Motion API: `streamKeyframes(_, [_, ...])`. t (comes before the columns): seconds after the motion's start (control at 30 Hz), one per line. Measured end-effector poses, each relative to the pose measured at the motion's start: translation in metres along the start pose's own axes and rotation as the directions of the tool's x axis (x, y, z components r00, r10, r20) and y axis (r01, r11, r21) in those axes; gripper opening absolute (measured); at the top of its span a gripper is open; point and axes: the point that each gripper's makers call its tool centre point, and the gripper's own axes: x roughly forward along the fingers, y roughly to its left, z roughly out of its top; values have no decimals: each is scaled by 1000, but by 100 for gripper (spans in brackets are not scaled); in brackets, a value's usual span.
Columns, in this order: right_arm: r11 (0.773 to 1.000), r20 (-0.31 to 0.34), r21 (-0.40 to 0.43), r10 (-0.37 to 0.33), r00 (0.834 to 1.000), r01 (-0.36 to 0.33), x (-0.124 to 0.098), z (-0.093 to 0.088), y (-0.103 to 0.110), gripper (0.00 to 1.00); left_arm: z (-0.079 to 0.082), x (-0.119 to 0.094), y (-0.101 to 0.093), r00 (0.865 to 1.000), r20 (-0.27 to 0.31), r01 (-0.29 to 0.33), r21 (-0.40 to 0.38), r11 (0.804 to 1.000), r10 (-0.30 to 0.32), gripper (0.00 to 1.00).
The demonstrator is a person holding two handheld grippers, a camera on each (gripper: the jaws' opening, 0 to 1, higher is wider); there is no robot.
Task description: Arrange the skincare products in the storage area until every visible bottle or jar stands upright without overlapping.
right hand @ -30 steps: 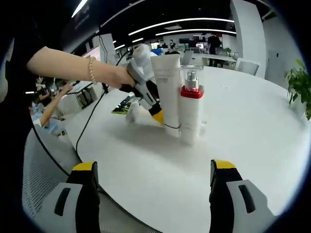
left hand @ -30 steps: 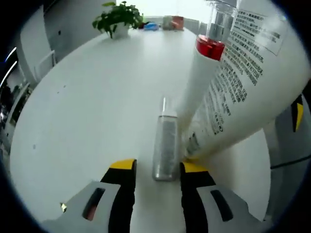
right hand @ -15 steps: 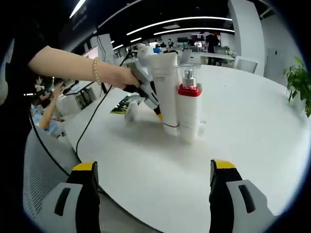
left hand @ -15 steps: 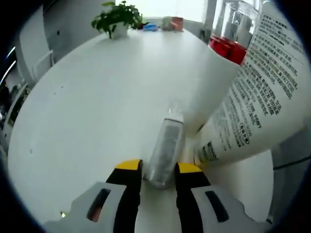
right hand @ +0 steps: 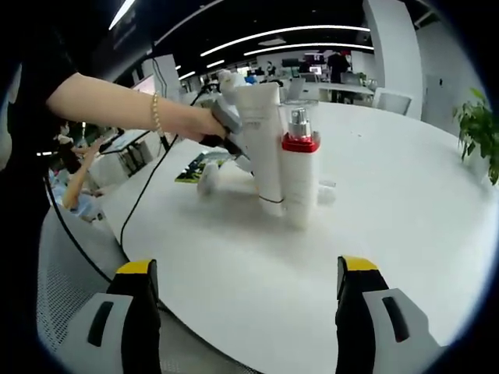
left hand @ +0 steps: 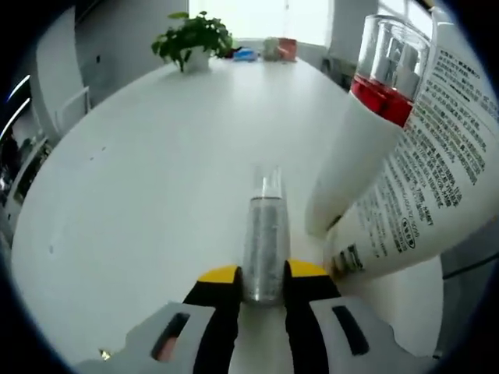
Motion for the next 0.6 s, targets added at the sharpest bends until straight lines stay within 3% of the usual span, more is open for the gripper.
streamKeyframes(0.43, [1000, -7, -10, 5, 1000, -5, 0, -1, 2, 94, 5, -25, 9, 997, 49, -53, -123, 991, 60, 24])
streamKeyframes(0.6, [1000, -10, -19, 4, 1000, -4, 0, -1, 2, 94, 6, -38, 12, 992, 90, -68, -203, 977, 88, 24])
